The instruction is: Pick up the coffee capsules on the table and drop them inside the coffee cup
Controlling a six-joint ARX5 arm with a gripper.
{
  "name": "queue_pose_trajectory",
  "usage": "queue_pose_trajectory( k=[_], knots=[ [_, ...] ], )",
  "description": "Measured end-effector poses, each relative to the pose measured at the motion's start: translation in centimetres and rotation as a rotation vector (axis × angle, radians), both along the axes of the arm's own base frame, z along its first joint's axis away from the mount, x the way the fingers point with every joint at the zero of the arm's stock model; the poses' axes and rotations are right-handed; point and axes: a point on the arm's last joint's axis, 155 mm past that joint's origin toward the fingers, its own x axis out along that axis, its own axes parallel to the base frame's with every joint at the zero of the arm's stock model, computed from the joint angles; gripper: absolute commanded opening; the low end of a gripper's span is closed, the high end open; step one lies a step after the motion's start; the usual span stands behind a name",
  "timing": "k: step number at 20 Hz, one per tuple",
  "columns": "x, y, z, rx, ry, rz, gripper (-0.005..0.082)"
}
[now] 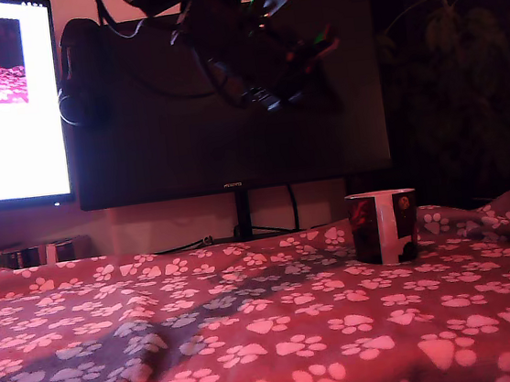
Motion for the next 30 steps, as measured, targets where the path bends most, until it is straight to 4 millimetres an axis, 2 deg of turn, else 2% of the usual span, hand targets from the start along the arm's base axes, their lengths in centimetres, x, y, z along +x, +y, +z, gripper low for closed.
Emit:
queue_pose_trajectory(
  k=[3, 8, 9, 11, 15, 16, 18, 23, 30],
  knots=[
    [0.2, 0.5, 0.8, 0.0, -0.037, -0.002, -0.0019],
    [-1.4, 3.0, 3.4, -0.065, -0.134, 0.028, -0.0019],
    [-1.7, 3.6, 3.4, -0.073, -0.145, 0.033, -0.0019],
    [-1.9, 5.3, 2.5, -0.091, -0.134, 0.066, -0.0019],
    [-2.1, 9.8, -1.2, -0.076, -0.065, 0.152, -0.0019],
    [-2.0, 11.0, -1.5, -0.076, -0.058, 0.173, -0.0019],
    [-2.0, 12.9, -1.4, -0.085, -0.06, 0.21, -0.0019],
    [-2.3, 17.0, 0.4, -0.12, -0.088, 0.29, -0.0019],
    [-3.1, 22.7, -1.6, -0.09, -0.064, 0.415, -0.0019]
  ],
)
